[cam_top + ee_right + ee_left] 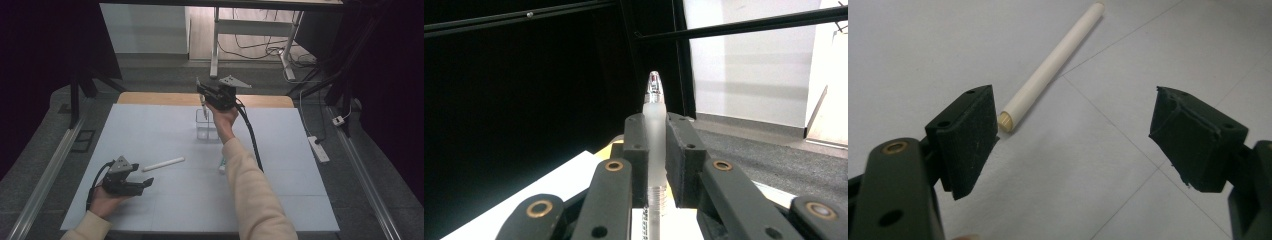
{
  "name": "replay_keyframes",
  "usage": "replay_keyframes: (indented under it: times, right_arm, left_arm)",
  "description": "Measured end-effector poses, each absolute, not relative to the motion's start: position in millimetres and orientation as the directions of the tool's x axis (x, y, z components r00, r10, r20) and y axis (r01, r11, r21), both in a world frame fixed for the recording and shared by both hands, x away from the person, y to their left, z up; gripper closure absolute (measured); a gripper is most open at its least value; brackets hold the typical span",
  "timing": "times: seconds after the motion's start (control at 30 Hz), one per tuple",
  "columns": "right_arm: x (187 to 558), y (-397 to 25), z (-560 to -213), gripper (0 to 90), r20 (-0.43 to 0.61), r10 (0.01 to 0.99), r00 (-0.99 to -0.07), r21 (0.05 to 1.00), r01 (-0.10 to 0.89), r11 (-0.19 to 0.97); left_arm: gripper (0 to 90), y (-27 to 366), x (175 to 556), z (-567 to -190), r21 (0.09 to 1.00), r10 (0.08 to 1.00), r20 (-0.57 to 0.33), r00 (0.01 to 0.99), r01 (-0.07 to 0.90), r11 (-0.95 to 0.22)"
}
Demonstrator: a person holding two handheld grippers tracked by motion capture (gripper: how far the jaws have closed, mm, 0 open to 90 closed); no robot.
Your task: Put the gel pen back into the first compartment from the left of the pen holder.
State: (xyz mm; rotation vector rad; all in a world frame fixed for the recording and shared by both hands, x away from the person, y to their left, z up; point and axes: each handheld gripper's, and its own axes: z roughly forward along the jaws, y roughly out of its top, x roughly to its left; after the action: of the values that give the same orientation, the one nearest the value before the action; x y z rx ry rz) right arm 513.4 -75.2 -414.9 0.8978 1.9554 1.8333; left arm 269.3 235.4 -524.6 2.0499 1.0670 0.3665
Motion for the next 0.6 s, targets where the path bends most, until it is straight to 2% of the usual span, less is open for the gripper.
replay_keyframes:
  times: [0.17,0.23,0.27,0.3,0.33,0.6]
  right_arm:
    - [515,-73,-420,78.0,0.181,0.627,-0.758,0.972,0.233,0.001]
    - [514,-72,-421,67.5,0.159,0.635,-0.756,0.972,0.231,0.032]
    - [513,-73,-421,59.5,0.141,0.646,-0.75,0.971,0.233,0.058]
    - [513,-73,-421,59.5,0.141,0.646,-0.75,0.971,0.233,0.058]
    - [512,-74,-421,54.4,0.144,0.648,-0.748,0.967,0.247,0.07]
    - [504,-87,-418,51.5,0.161,0.618,-0.77,0.953,0.285,0.106]
  left_arm:
    - [19.2,236,269,-525,0.752,0.791,-0.095,0.605,0.564,-0.341]
    - [19.1,237,269,-525,0.752,0.791,-0.095,0.605,0.564,-0.342]
    - [19.1,237,269,-525,0.751,0.791,-0.095,0.604,0.565,-0.341]
    - [19.1,237,269,-525,0.751,0.791,-0.095,0.604,0.566,-0.342]
    - [19.1,237,269,-525,0.75,0.791,-0.095,0.604,0.566,-0.342]
    - [19.2,237,269,-525,0.752,0.794,-0.089,0.601,0.563,-0.342]
